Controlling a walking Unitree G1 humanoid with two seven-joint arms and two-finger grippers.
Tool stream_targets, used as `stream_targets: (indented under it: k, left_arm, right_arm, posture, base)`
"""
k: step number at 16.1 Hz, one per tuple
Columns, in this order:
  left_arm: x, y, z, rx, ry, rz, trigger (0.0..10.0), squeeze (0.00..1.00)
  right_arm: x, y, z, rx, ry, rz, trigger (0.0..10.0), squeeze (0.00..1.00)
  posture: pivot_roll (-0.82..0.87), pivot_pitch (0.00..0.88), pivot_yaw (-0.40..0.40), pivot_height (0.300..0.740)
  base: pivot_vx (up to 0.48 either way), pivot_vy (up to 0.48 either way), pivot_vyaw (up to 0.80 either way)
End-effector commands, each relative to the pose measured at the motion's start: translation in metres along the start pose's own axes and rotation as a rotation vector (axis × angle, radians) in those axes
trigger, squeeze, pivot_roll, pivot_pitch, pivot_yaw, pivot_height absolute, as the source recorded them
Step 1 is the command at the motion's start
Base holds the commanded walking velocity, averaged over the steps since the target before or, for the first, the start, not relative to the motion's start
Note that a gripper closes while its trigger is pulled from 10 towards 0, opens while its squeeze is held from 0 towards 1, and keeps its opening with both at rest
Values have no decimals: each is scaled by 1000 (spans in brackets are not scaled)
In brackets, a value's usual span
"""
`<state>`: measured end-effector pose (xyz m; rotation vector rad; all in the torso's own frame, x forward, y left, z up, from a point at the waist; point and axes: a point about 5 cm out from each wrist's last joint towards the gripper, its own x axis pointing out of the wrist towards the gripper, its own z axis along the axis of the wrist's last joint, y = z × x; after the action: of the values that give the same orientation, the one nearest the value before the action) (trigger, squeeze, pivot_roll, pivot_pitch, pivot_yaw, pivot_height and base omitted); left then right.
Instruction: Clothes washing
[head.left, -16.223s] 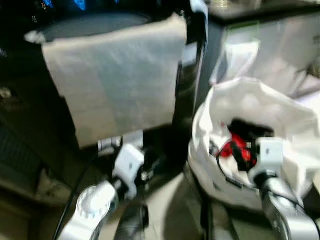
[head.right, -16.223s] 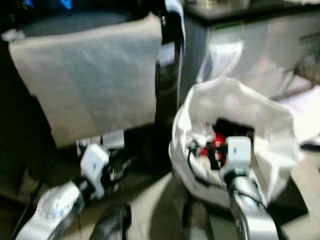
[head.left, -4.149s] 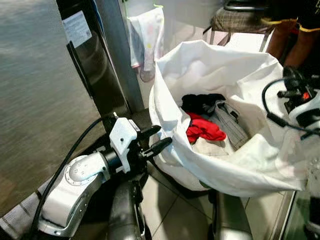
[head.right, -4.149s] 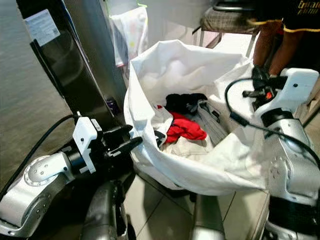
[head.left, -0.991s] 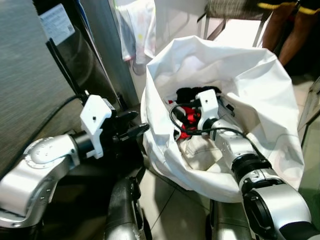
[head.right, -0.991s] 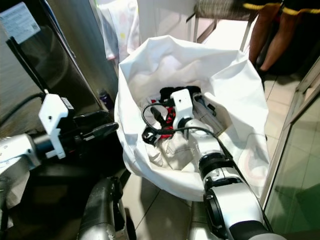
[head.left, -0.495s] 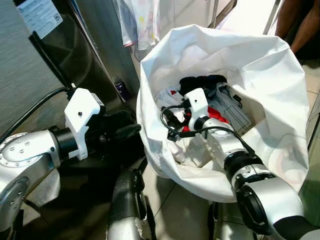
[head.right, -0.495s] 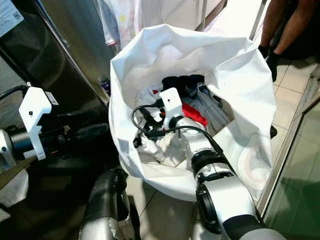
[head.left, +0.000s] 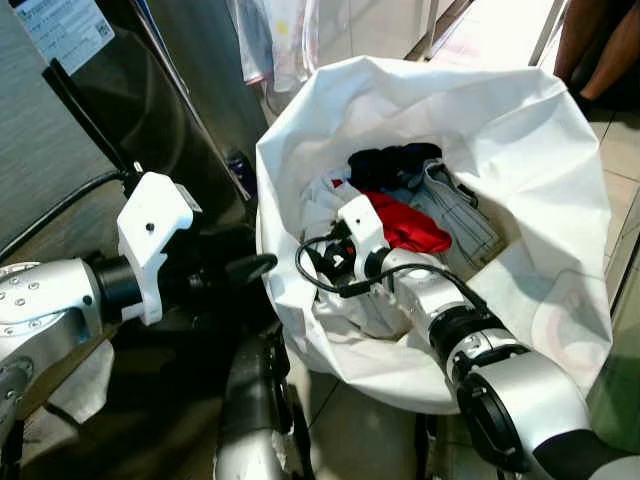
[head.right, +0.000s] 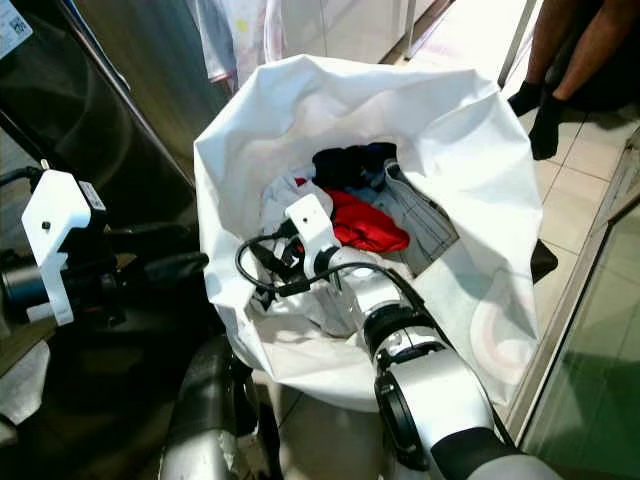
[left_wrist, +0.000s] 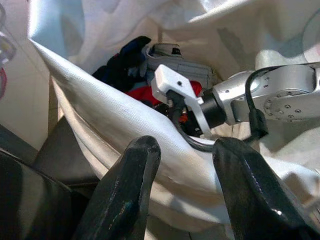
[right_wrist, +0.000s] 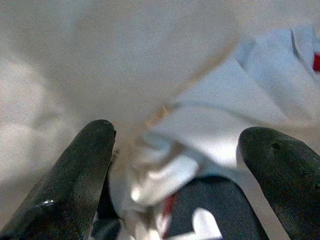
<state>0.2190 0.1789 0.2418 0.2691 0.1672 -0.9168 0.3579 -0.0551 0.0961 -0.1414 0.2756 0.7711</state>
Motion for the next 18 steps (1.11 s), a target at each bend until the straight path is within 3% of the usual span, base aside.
stream_targets:
  k: [1, 3, 7, 8, 13, 14, 18]
  left_arm:
    - [-5, -4, 5, 7, 12, -21, 10000, 0]
    - [-7, -8, 6, 7, 18, -33, 10000, 0]
    - [-8, -9, 8, 10, 26, -43, 10000, 0]
    - [-8, -9, 9, 11, 28, -44, 10000, 0]
    - [-8, -10, 10, 12, 45, -52, 10000, 0]
    - [-7, -11, 10, 11, 50, -57, 10000, 0]
    - [-7, -11, 10, 6, 56, -67, 10000, 0]
  right_arm:
    - [0, 4, -17, 8, 92, -35, 10000, 1000]
    - [-4, 0, -27, -1, 147, -91, 10000, 1000]
    - [-7, 2, -36, 17, 152, -87, 10000, 1000]
    - [-7, 4, -37, 18, 138, -76, 10000, 0]
    - [-9, 10, -52, -30, 225, -61, 9686, 0]
    - [-10, 10, -55, -28, 236, -64, 0, 0]
    - [-12, 10, -60, -40, 271, -63, 0, 0]
  posture:
    - [333, 273, 173, 538]
    - [351, 275, 177, 538]
    - [370, 273, 181, 538]
    - [375, 273, 181, 538]
    - [384, 280, 184, 538]
    - [384, 280, 185, 538]
    - [383, 281, 185, 538]
  base:
    - [0, 0, 0]
    - [0, 0, 0]
    - [0, 0, 0]
    - [0, 0, 0]
    - [0, 0, 0]
    - [0, 0, 0]
    - [0, 0, 0]
